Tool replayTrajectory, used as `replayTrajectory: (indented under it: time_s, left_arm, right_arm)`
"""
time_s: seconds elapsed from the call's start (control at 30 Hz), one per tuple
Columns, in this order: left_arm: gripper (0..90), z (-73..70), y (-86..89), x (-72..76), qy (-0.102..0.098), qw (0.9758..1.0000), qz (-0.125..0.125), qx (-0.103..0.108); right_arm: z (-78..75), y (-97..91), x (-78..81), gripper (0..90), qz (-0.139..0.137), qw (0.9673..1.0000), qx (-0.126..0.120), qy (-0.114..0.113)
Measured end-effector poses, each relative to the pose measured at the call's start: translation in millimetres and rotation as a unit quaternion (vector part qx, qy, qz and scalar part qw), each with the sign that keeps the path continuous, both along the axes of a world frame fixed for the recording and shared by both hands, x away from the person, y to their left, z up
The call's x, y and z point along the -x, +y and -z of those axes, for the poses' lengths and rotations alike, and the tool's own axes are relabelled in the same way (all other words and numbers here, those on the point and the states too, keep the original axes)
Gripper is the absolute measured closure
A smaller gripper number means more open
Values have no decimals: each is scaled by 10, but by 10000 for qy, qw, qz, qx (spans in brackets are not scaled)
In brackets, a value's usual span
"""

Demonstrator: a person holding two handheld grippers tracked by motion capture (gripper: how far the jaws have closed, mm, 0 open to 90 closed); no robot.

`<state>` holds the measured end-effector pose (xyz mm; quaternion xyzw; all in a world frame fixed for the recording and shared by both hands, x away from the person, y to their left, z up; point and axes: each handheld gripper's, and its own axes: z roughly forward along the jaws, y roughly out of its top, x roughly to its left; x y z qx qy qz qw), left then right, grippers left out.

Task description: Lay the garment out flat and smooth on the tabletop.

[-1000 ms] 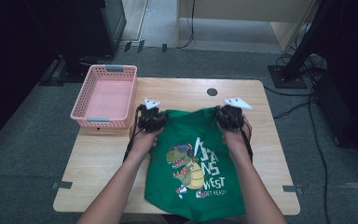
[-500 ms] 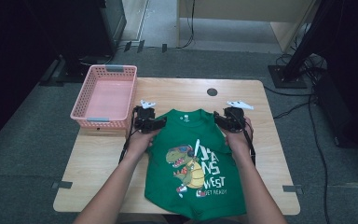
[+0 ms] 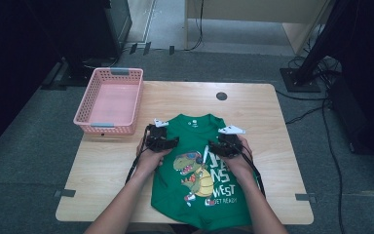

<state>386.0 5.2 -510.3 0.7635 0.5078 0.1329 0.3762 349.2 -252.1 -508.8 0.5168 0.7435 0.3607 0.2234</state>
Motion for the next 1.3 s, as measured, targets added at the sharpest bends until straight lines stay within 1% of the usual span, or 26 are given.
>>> replayTrajectory:
  time_s: [0.07,0.13,0.17,0.23,0.27,0.3,0.37,0.47,0.53,0.57,0.63,0.67,0.73,0.8,0.83,0.93,0.97,1.0,1.03,1.07,1.1,1.17,1.2,1.23,1.27,1.3]
  left_arm:
    - [429,21,3,21,-110,9999,6,16]
    - [414,74,4,58,-406,9991,116,-29]
    - [413,94,4,82,-515,9985,167,-49]
    - [372,95,10,83,-497,9986,200,-5]
    - [372,95,2,86,-510,9985,185,-35]
    - [372,94,-10,92,-534,9983,178,-119]
    - [322,95,-35,105,-552,9980,169,-243]
    - [302,96,-25,104,-514,9983,177,-224]
    - [302,96,-16,104,-506,9984,173,-195]
    - [302,96,-19,106,-517,9983,160,-211]
    - [297,97,-21,109,-526,9983,156,-216]
    - [296,96,-19,111,-531,9982,152,-213]
    - [296,94,-7,116,-554,9982,156,-171]
    - [296,92,2,118,-559,9982,140,-136]
    - [296,92,3,118,-559,9983,140,-130]
    - [296,93,4,112,-556,9983,150,-115]
    - [296,93,4,111,-552,9983,157,-116]
    - [296,93,3,111,-552,9983,157,-115]
    - [296,93,3,111,-550,9983,153,-117]
    - [296,93,3,110,-549,9983,152,-120]
    - [296,93,2,111,-550,9983,149,-123]
    - [296,93,2,112,-545,9983,147,-130]
    - [296,94,2,111,-542,9983,147,-126]
    - [296,94,4,111,-537,9984,149,-124]
    - [296,94,3,111,-536,9984,149,-122]
    - [296,95,3,112,-537,9984,148,-123]
  right_arm:
    - [44,2,15,423,-29,10000,69,24]
    - [98,10,25,430,-24,9997,253,72]
    - [115,-1,38,487,-4,9997,238,-6]
    - [122,-40,51,668,148,9996,211,-88]
    - [114,-66,42,750,196,9996,186,-57]
    - [105,-88,34,800,245,9995,212,-37]
    - [81,-184,12,874,441,9987,251,-68]
    - [64,-380,-25,896,790,9968,-71,-67]
    - [54,-550,-65,899,1163,9928,-278,-68]
    - [49,-639,-91,899,1318,9907,-314,-91]
    - [39,-814,-143,899,1698,9849,-325,-117]
    - [38,-906,-169,895,1873,9816,-356,-104]
    - [33,-1084,-209,819,2194,9744,-496,-39]
    - [4,-1244,-221,756,2564,9647,-594,41]
    - [-26,-1295,-210,718,2658,9614,-716,17]
    - [-150,-1355,-159,633,2791,9564,-831,-236]
    - [-200,-1345,-137,616,2791,9561,-812,-375]
    - [-257,-1309,-114,596,2778,9564,-711,-553]
    - [-289,-1270,-101,591,2771,9564,-684,-620]
    - [-323,-1215,-85,587,2666,9589,-687,-686]
    - [-348,-1129,-71,583,2439,9639,-739,-767]
    - [-347,-978,-69,572,2002,9739,-706,-798]
    - [-324,-889,-82,565,1742,9802,-553,-755]
    - [-287,-805,-103,555,1526,9855,-317,-672]
    - [-231,-714,-127,549,1360,9890,-15,-581]
    - [-197,-680,-139,547,1306,9898,127,-553]
